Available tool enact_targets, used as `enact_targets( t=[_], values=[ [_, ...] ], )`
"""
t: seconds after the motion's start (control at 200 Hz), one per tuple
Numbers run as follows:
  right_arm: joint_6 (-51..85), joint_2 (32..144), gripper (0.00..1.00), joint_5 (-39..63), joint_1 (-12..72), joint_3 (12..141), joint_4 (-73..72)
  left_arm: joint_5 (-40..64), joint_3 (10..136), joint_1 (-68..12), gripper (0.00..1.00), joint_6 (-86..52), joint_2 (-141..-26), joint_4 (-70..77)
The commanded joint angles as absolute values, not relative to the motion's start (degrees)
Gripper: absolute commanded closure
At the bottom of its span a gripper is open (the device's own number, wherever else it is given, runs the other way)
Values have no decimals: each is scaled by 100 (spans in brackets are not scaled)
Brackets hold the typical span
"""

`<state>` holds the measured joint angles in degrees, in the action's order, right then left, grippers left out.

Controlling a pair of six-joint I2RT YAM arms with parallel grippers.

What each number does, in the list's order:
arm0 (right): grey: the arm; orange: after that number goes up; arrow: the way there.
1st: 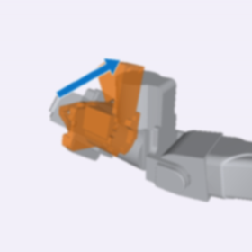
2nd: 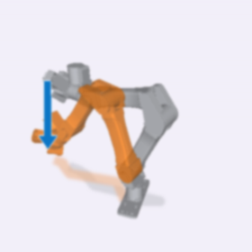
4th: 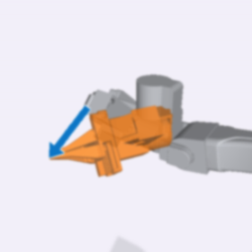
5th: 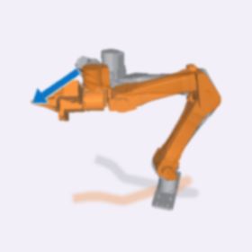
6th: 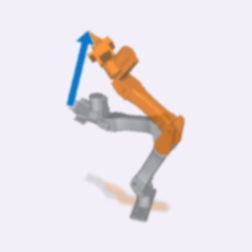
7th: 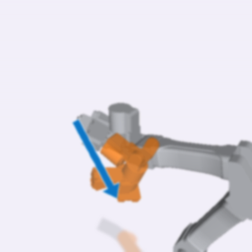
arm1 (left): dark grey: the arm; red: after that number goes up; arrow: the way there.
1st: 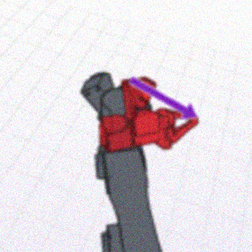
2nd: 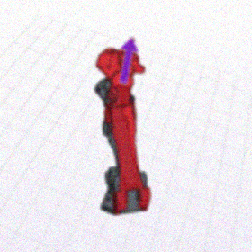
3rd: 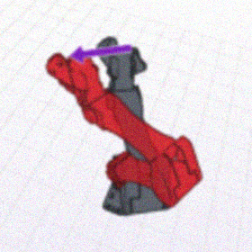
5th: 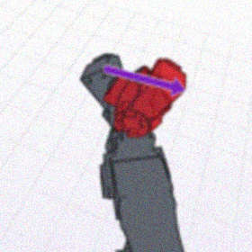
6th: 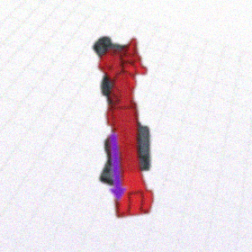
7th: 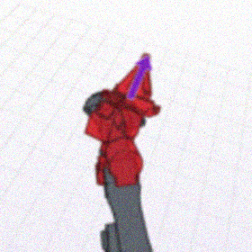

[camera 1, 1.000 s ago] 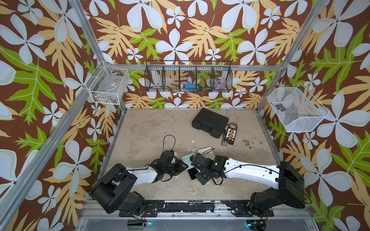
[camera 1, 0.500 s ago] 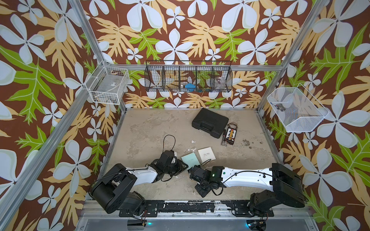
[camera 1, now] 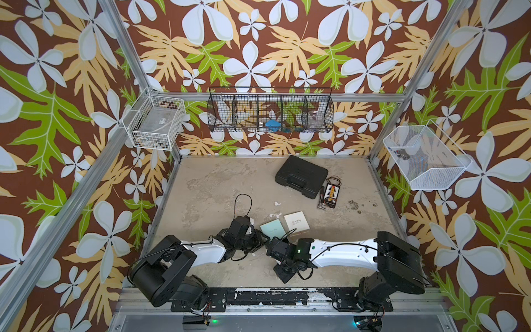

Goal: Take out the earrings from the drawer-style jewelry box
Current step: Place the earring at the center of the board.

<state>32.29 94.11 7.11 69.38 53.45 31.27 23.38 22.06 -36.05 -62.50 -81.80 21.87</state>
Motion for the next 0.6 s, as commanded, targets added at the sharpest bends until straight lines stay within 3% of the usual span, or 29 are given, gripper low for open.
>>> enact_targets(
  t=[0.0, 0.395, 0.596],
  values=[
    [3173, 9457, 92, 804, 6950, 5353, 3107, 2304, 2241, -3612, 60, -6170, -8191, 2144],
    [3194, 9299, 74, 545, 6951, 5456, 3259, 2312, 2263, -3612, 58, -6179, -8117, 2101],
    [3233, 8928, 71, 245, 6926, 5496, 3463, 2189, 2451, -3612, 51, -6269, -7718, 1793]
  ],
)
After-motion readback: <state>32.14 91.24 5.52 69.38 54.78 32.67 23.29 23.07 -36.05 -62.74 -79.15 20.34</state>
